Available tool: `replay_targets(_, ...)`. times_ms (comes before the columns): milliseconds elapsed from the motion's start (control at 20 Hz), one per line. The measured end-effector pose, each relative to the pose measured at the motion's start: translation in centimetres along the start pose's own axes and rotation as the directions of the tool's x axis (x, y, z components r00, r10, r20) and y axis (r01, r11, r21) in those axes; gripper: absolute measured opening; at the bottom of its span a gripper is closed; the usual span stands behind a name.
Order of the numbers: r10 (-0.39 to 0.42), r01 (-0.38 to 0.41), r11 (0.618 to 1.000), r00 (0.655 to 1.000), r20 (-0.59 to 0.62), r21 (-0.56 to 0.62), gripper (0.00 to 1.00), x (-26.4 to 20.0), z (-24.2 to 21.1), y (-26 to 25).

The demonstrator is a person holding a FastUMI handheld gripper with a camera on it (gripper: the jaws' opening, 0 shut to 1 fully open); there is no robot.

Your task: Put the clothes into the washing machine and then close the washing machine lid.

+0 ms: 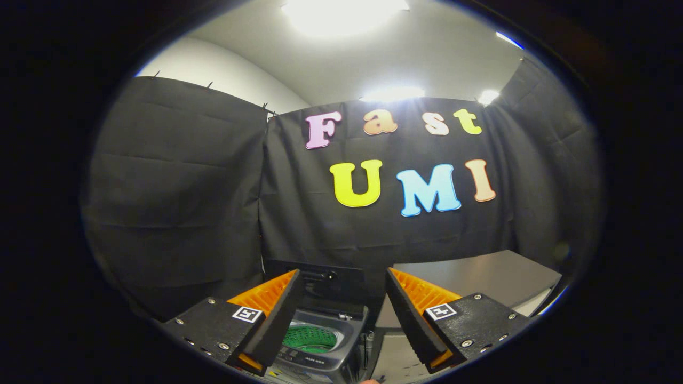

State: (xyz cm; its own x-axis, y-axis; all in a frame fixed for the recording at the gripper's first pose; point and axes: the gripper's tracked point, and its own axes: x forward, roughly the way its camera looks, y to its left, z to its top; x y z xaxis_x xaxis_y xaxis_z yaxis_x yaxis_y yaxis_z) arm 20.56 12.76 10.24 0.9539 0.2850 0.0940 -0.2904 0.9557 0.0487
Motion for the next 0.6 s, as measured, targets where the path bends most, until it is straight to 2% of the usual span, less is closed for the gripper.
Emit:
replay_targets(350, -0.005, 0.005, 1.0, 1.0, -0.017, -0.016, 0.95, 15.8, -0.6, 6.5)
replay_targets(600, -0.05, 0.048, 0.999, 0.996, -0.079, -0.022, 0.95, 26.7, -4.7, 9.7)
